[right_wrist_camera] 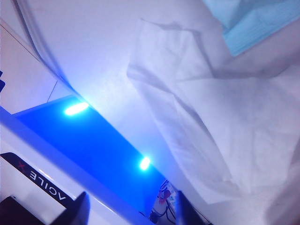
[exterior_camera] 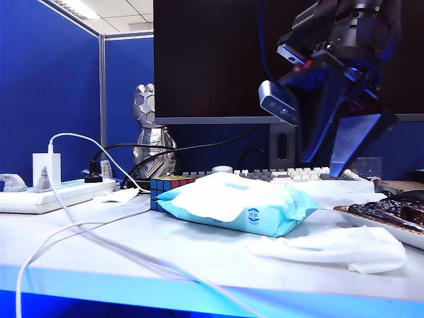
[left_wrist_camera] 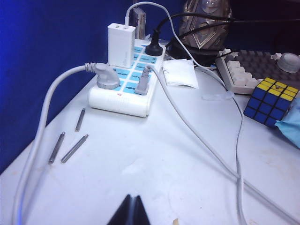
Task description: Pull out a wet wipe from the sky blue wet wipes packet and place it on the table.
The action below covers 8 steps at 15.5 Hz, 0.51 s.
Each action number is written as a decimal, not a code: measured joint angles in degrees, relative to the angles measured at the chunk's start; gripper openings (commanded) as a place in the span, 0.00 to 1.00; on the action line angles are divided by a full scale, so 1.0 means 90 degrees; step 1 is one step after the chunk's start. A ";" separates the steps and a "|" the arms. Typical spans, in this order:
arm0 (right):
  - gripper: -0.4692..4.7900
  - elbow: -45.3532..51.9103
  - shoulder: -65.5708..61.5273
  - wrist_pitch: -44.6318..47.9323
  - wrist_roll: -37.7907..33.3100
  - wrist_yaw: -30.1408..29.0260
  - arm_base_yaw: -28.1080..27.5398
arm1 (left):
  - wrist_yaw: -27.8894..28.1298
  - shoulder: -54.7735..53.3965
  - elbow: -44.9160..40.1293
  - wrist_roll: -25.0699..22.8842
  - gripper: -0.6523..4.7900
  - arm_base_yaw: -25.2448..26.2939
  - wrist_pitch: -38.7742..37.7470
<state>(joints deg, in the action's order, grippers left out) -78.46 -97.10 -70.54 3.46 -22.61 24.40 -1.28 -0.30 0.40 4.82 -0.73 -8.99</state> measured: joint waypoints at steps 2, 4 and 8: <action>0.09 -0.0017 0.0000 0.0070 0.0002 0.0002 0.0000 | 0.0000 0.0000 0.0000 0.0000 0.12 0.0000 0.0000; 0.09 -0.0056 0.0010 0.0206 0.0017 0.0010 0.0000 | 0.0000 0.0000 0.0000 0.0000 0.12 0.0000 0.0000; 0.09 -0.0682 0.0109 0.0131 0.0243 0.0036 0.0000 | 0.0002 0.0000 0.0000 0.0000 0.12 0.0000 0.0000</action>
<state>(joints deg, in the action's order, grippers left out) -84.60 -96.12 -69.36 5.65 -22.28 24.40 -1.26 -0.30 0.40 4.82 -0.73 -8.99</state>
